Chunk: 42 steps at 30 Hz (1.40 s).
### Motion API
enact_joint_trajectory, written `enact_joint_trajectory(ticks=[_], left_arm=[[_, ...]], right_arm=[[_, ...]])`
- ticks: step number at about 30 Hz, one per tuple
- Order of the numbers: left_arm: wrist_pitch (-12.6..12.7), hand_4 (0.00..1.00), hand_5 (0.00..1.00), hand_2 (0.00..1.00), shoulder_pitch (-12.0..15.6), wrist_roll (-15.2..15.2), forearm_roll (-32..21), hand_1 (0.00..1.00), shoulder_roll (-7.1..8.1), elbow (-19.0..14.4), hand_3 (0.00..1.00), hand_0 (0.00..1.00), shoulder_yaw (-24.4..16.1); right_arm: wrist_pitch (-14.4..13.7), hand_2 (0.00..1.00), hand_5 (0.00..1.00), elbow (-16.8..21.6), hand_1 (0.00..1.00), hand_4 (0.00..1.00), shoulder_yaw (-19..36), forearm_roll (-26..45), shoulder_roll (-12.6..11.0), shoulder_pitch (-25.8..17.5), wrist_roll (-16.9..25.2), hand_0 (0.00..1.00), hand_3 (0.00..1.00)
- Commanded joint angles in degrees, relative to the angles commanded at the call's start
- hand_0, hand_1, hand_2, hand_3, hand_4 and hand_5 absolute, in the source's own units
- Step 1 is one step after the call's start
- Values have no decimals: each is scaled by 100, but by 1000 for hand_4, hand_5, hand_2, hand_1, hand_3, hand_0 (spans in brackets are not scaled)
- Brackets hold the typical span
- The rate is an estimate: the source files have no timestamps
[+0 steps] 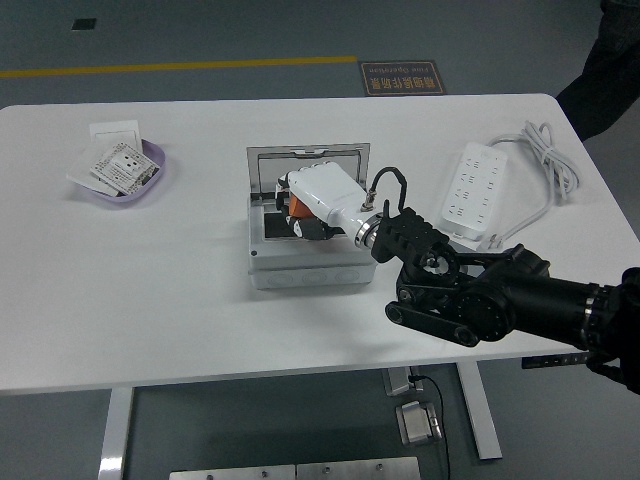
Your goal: Pick up the cylinder from the cube,place it in the box,flap close box
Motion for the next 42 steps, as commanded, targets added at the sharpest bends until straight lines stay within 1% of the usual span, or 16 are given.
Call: enact_joint_trajectory(ticks=[1, 6, 7, 12, 13, 18, 19, 24, 25, 30, 31, 33, 35, 37, 39, 42], left_arm=[[-4, 721, 242, 673, -2, 4, 10, 716, 0, 0, 662, 669, -7], [-58, 721, 242, 673, -3, 81, 99, 716, 0, 0, 662, 669, -89], [-70, 718, 244, 668, -1, 100, 125, 716, -1, 0, 656, 670, -110], [-102, 718, 244, 668, 4, 145, 177, 716, -2, 0, 656, 670, -144], [-105, 714, 243, 660, 4, 148, 178, 716, -1, 0, 651, 674, -141], [-110, 714, 243, 660, -2, 138, 141, 716, -3, 0, 651, 674, -80], [-110, 712, 244, 658, -4, 131, 121, 718, -5, 0, 651, 674, -53], [-116, 712, 244, 658, -11, 117, 71, 718, -7, 0, 651, 674, 22], [-118, 710, 243, 657, -10, 115, 65, 719, -6, 0, 649, 674, 32], [-123, 710, 243, 657, -4, 114, 49, 719, -8, 0, 649, 674, 58], [-124, 707, 241, 649, -2, 112, 33, 719, -9, 0, 644, 675, 75], [-124, 707, 241, 649, 2, 112, 15, 719, -14, 0, 644, 675, 89], [-123, 707, 241, 649, 7, 111, -8, 719, -21, 0, 644, 675, 106], [-121, 706, 240, 646, 15, 114, -22, 717, -33, 0, 641, 675, 112], [-119, 706, 240, 646, 23, 118, -29, 717, -41, 0, 641, 675, 112], [-118, 706, 240, 646, 39, 129, -25, 717, -56, 0, 641, 675, 93]], right_arm=[[19, 443, 18, -10, 209, 274, 19, 11, 5, 4, 10, 118, 491], [79, 443, 18, -55, 209, 274, 70, 47, 32, 11, 29, 118, 491], [86, 526, 90, -58, 314, 488, 77, 50, 36, 11, 31, 224, 620], [96, 526, 90, -68, 314, 488, 76, 66, 59, 5, 34, 224, 620], [96, 610, 454, -69, 475, 622, 74, 69, 64, 3, 35, 418, 665], [85, 610, 454, -84, 475, 622, 52, 95, 85, -15, 40, 418, 665], [81, 630, 548, -87, 555, 760, 47, 101, 87, -21, 43, 571, 672], [75, 630, 548, -92, 555, 760, 32, 117, 87, -39, 53, 571, 672], [74, 632, 576, -92, 559, 798, 31, 117, 87, -41, 52, 588, 682], [69, 632, 576, -72, 559, 798, 31, 105, 88, -45, 38, 588, 682], [68, 614, 600, -60, 557, 816, 35, 97, 85, -48, 32, 595, 684], [67, 614, 600, -5, 557, 816, 70, 78, 64, -63, 15, 595, 684], [67, 614, 600, 128, 557, 816, 149, 45, 8, -92, -20, 595, 684], [67, 601, 615, 342, 533, 833, 272, 8, -99, -136, -71, 598, 685], [66, 601, 615, 562, 533, 833, 385, -15, -206, -178, -115, 598, 685], [60, 601, 615, 952, 533, 833, 616, -25, -450, -262, -169, 598, 685]])
